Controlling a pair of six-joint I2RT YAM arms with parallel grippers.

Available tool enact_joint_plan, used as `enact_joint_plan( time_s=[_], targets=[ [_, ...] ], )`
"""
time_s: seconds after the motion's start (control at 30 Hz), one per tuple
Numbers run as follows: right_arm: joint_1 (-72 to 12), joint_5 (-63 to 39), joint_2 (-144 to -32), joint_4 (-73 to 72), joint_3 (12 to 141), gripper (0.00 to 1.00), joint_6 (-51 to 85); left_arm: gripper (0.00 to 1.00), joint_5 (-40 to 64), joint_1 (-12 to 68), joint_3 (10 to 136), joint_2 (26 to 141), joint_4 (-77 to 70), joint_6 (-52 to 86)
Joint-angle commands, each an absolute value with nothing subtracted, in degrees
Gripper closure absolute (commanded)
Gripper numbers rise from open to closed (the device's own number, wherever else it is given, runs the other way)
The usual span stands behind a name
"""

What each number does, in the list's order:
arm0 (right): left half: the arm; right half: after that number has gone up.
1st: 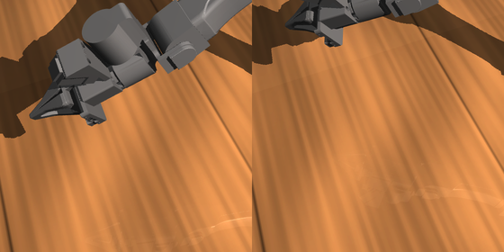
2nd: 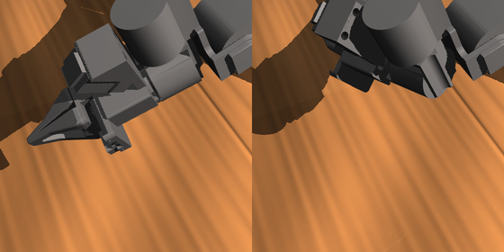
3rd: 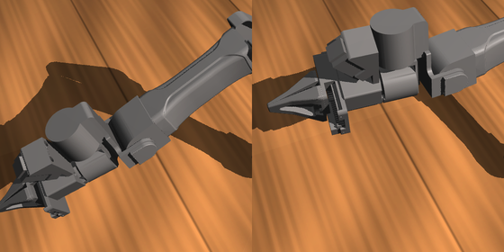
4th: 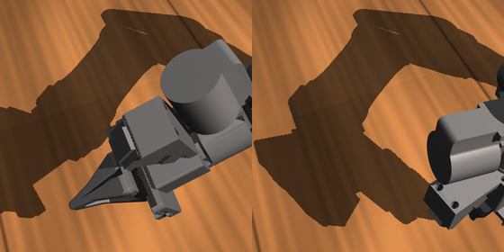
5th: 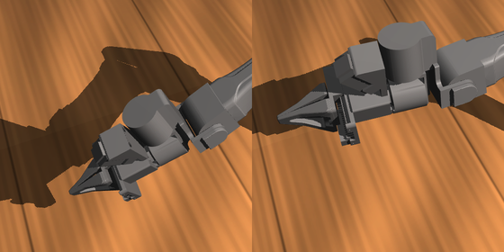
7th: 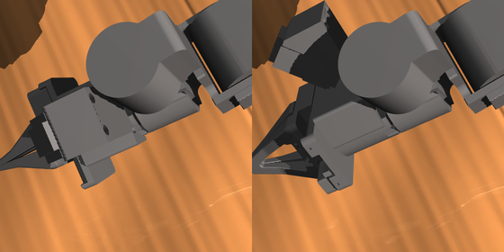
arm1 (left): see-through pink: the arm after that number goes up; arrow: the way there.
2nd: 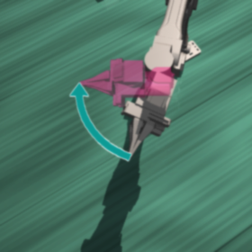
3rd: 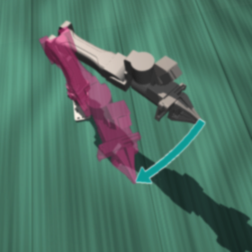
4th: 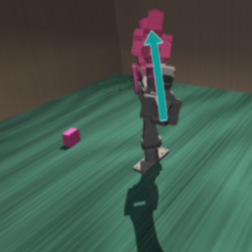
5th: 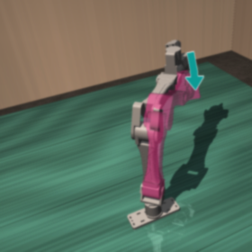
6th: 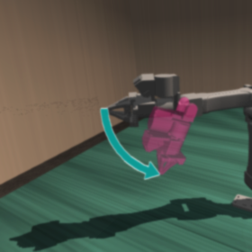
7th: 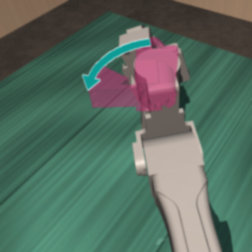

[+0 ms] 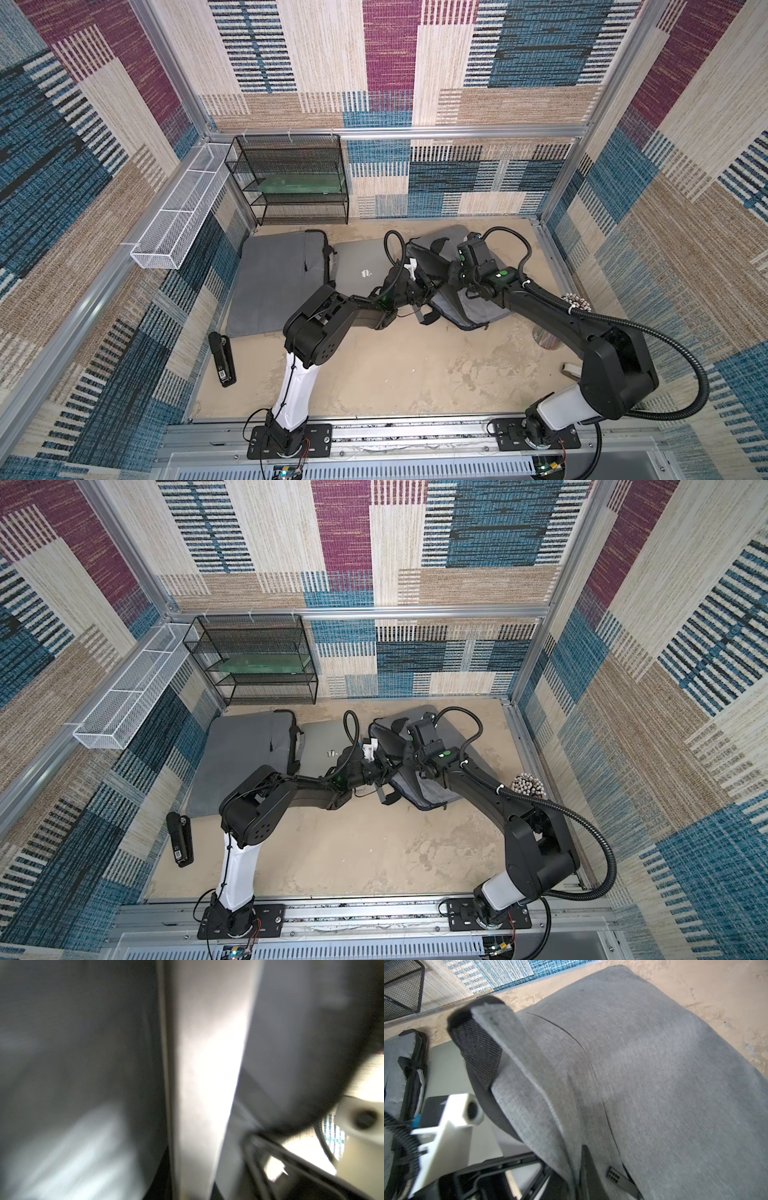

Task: Open the zippered laptop bag and take out the laptop
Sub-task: Take out the laptop from the zippered laptop bag.

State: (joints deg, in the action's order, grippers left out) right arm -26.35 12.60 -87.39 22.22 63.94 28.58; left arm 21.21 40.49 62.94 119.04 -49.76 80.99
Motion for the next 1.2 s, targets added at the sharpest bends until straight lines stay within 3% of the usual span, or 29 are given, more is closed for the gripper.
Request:
enact_joint_plan(
  time_s=[0.0,0.5,1.17],
  targets=[
    [-25.84,12.35,-88.18,19.51,64.93,1.0,27.96,1.0,22.39,40.01,61.04,115.21,-58.24,78.84],
    [-23.74,14.46,-96.77,20.62,71.07,1.0,26.51,1.0,30.01,37.07,50.39,104.88,-57.11,78.9],
    [-19.65,15.01,-106.37,20.59,78.02,1.0,21.9,1.0,31.88,33.11,37.48,85.66,-40.44,70.31]
  ],
)
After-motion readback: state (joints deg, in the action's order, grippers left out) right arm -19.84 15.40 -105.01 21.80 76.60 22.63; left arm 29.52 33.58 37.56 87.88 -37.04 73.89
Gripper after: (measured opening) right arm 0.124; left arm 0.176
